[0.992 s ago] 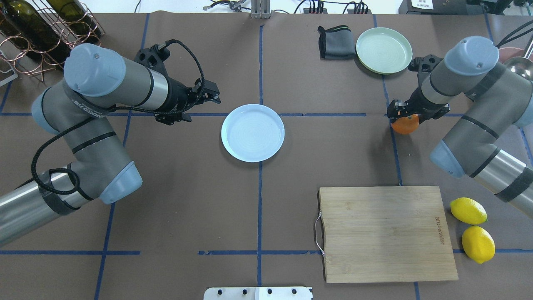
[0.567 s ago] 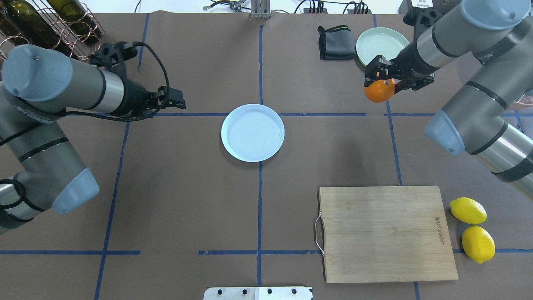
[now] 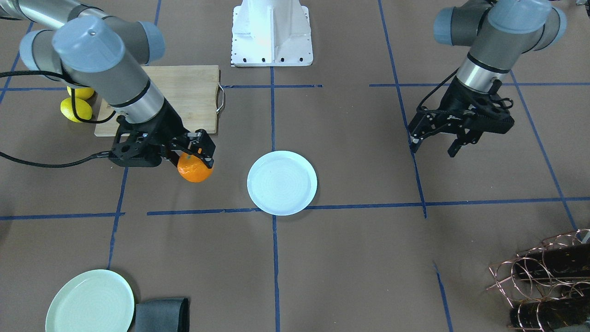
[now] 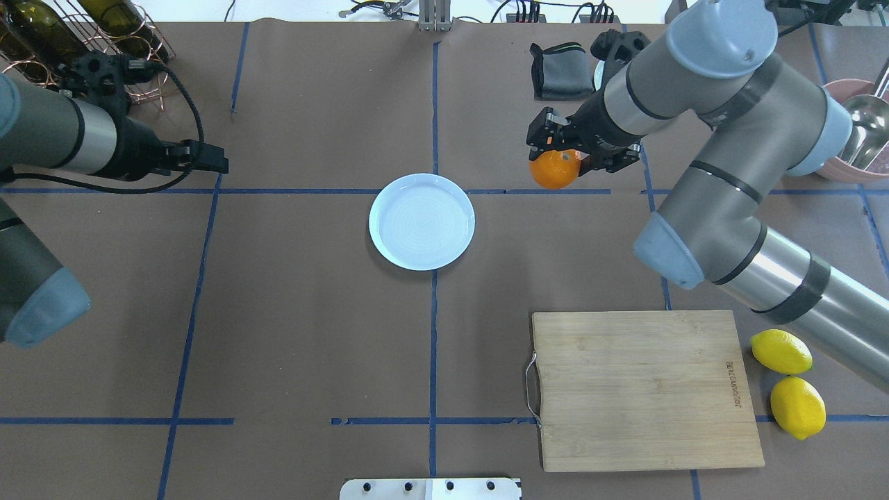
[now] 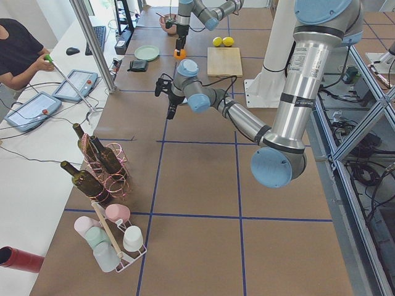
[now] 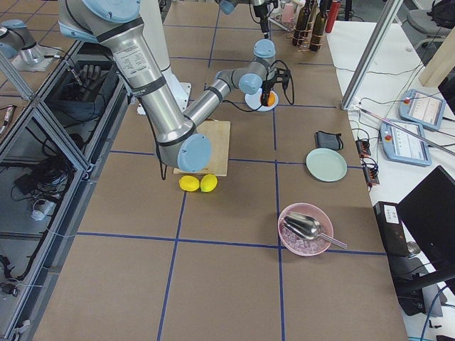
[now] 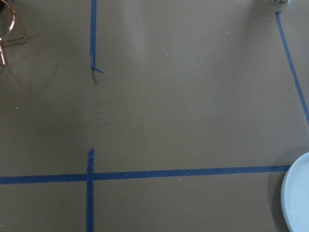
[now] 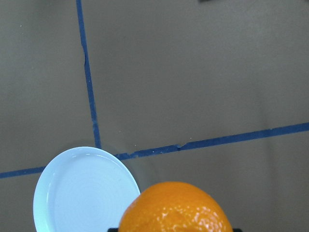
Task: Pick orange to plate
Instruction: 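Carry the orange with the right gripper over the light blue plate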
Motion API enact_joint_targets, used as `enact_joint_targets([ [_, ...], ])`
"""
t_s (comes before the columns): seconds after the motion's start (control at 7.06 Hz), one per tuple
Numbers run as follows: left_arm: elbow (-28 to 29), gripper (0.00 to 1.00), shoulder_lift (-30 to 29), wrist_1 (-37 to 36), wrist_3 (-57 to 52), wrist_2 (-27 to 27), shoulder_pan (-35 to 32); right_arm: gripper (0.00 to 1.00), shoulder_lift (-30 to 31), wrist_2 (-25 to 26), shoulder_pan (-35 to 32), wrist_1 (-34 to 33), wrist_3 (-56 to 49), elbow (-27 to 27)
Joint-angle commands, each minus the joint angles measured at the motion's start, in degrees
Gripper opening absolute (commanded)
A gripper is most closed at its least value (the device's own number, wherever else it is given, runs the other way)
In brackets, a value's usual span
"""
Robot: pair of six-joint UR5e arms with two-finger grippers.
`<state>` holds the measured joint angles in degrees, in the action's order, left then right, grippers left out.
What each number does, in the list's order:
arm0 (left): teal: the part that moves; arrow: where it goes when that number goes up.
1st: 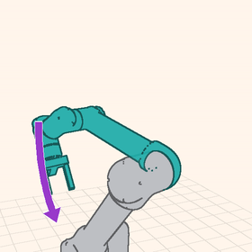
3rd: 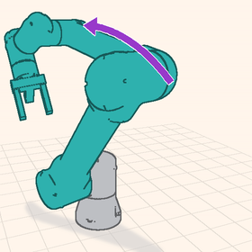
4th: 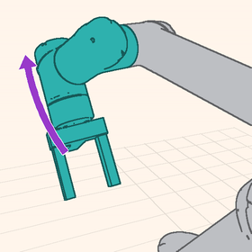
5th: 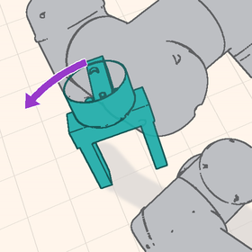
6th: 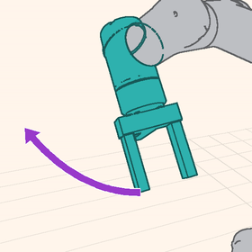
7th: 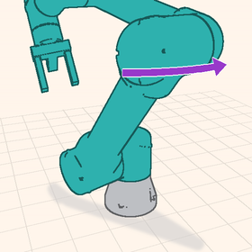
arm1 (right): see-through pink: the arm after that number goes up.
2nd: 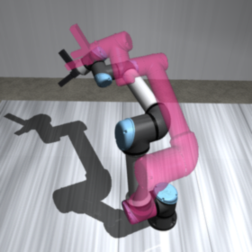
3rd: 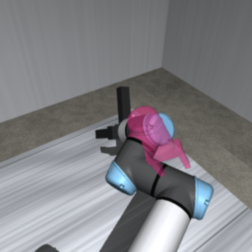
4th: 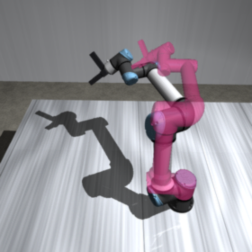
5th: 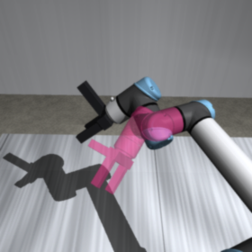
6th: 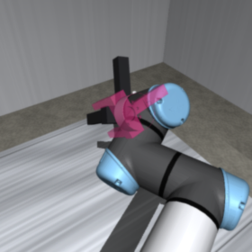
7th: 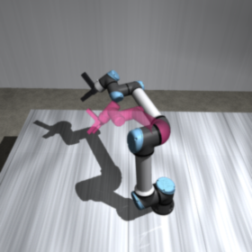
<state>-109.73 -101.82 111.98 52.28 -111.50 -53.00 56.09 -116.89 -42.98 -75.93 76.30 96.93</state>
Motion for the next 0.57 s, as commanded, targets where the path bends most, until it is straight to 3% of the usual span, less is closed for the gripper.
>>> enact_joint_targets([
  [0.0, -0.75, 1.0, 1.89, -0.71, -5.17, -4.3, -3.23, 0.0, -8.05, 6.11, 6.12, -0.1, 0.96, -9.25],
  [0.42, -0.75, 1.0, 3.64, 0.68, -5.43, -5.66, -3.95, 0.0, -16.06, 12.63, 11.23, -0.01, 0.78, -19.63],
])
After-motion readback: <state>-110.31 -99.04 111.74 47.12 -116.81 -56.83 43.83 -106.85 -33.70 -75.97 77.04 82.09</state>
